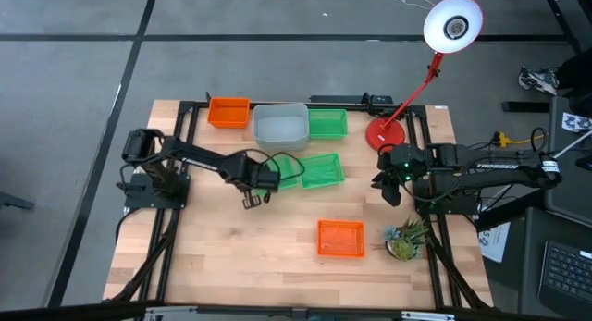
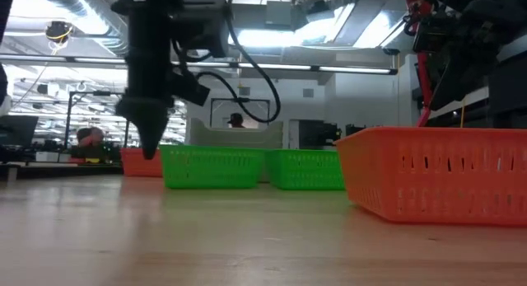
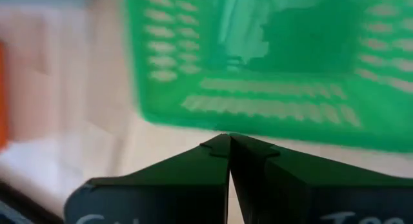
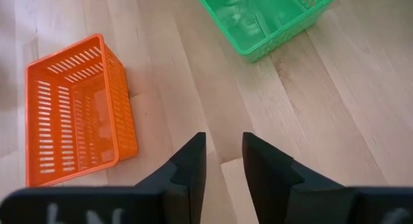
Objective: Stack baskets by color
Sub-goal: Move the left green bin to the middle of the table, then stack the bottom right green bin on the green bin
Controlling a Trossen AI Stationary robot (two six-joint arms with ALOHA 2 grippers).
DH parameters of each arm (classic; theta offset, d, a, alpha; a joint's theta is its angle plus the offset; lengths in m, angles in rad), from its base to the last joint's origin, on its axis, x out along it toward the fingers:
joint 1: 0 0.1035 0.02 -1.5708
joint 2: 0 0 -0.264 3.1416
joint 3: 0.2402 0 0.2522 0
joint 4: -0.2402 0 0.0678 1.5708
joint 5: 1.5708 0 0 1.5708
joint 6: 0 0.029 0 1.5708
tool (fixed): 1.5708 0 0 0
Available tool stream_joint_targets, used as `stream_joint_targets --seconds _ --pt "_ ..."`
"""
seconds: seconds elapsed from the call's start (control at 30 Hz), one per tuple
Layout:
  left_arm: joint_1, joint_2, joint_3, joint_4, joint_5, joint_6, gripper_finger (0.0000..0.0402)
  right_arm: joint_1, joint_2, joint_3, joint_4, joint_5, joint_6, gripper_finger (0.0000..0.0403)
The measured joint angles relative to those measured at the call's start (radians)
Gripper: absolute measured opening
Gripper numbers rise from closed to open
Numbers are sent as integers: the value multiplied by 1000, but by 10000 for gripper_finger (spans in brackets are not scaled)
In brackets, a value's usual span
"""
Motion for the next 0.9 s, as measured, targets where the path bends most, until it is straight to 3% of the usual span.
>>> stream_joint_targets --seconds 0.1,0.27,0.53,0.73,0.9 --pt "38 0 0 29 -52 61 0 0 0 0 7 0 -3 100" --pt "68 -2 0 38 -55 128 0 0 2 0 96 1 -78 100" --pt "33 -19 0 -201 -53 29 0 0 83 6 424 24 -187 100" --pt "-28 -89 -3 -348 -71 -23 0 -34 252 89 366 51 -233 100" --pt "-66 -293 -68 -331 -153 -38 0 -54 392 206 277 44 -261 100"
